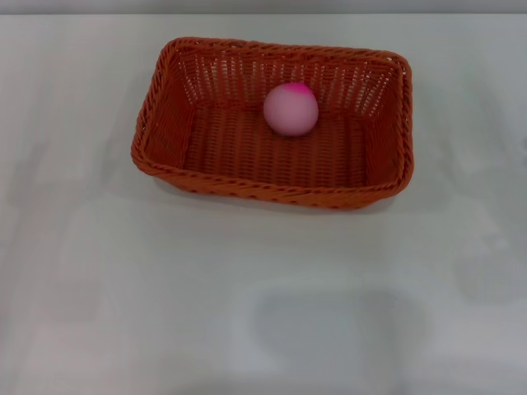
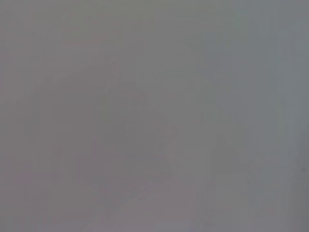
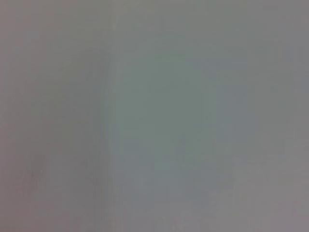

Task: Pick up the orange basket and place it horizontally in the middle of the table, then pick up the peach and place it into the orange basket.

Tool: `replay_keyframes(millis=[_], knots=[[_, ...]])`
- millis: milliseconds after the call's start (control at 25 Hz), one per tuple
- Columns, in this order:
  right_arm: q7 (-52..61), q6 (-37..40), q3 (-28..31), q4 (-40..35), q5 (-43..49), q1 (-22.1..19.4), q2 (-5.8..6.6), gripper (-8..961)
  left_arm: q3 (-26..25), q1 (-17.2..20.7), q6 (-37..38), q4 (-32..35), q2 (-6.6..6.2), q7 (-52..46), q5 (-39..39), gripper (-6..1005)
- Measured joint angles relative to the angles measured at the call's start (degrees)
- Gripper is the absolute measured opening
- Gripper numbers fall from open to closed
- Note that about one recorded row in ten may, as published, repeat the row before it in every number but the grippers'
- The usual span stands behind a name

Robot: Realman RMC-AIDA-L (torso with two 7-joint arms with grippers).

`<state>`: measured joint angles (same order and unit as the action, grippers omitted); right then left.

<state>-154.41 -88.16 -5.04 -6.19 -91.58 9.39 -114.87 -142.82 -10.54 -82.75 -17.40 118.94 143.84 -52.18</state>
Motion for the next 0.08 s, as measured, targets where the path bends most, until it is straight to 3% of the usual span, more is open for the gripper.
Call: replay_keyframes(millis=[80], knots=[[0.0,-0.4,0.1,0.1,0.0,0.0,0.00,870,0.0,-0.2,0.0,0.0,-0.02,0.0,0.2,860]])
